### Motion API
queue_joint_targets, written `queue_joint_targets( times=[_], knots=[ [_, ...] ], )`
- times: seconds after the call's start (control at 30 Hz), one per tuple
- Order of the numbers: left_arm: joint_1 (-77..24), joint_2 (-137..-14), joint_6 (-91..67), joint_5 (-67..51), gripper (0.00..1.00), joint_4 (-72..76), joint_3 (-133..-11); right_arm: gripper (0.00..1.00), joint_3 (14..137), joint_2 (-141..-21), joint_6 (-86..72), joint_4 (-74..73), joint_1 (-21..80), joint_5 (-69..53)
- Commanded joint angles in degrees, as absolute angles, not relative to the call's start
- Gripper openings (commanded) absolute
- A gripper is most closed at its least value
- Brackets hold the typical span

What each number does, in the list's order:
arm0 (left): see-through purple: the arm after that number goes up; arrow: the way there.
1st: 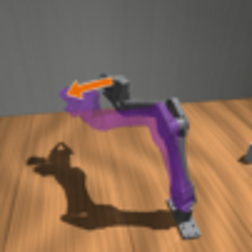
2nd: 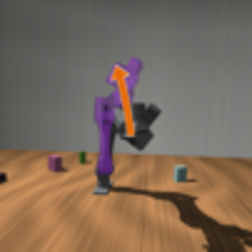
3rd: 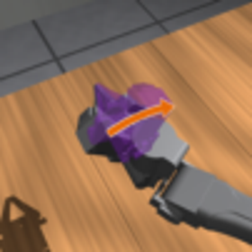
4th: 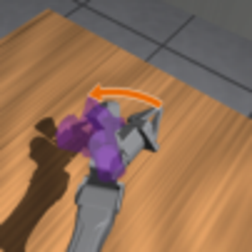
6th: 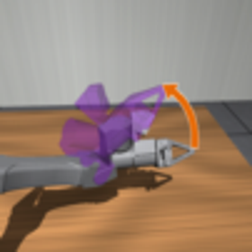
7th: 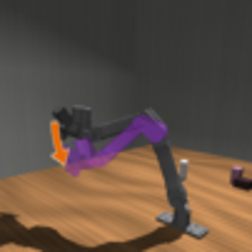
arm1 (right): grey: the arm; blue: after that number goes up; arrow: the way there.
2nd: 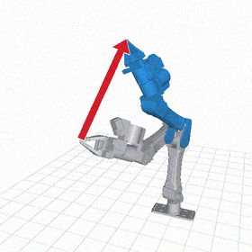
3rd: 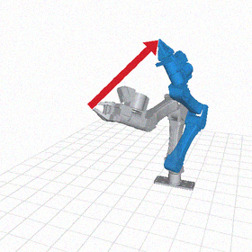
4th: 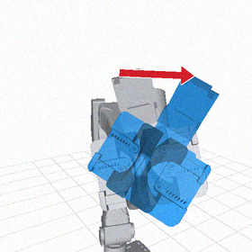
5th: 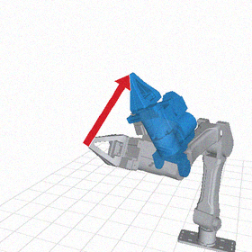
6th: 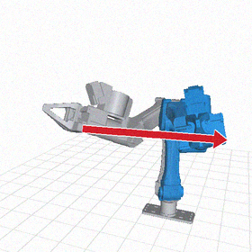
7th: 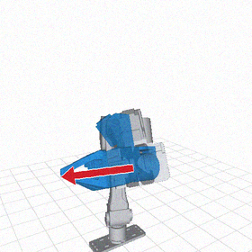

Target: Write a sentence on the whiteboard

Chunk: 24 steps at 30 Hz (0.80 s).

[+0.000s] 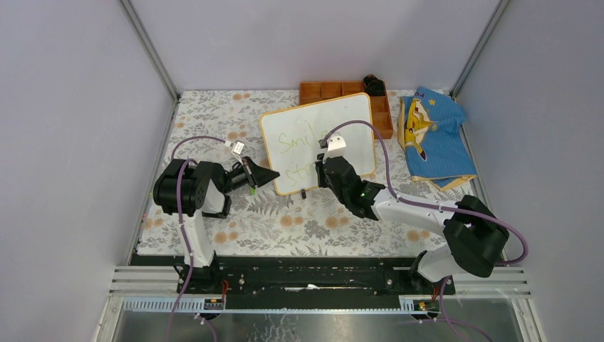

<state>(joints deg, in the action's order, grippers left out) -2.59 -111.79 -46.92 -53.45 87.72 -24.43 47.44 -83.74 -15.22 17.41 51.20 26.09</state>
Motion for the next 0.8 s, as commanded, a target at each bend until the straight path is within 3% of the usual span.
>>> queue_joint_targets(
  times=[0.0, 0.77],
  knots=[
    [-2.81, -112.47, -45.27, -51.11, 0.0, 82.71, -24.7, 0.0, 48.44, -84.14, -15.04, 19.23, 50.49, 27.13],
    [-2.9, -112.33, -45.18, -51.06, 0.0, 82.62, -24.62, 0.0, 44.66, -77.52, -17.56, 18.07, 50.51, 26.57]
  ],
)
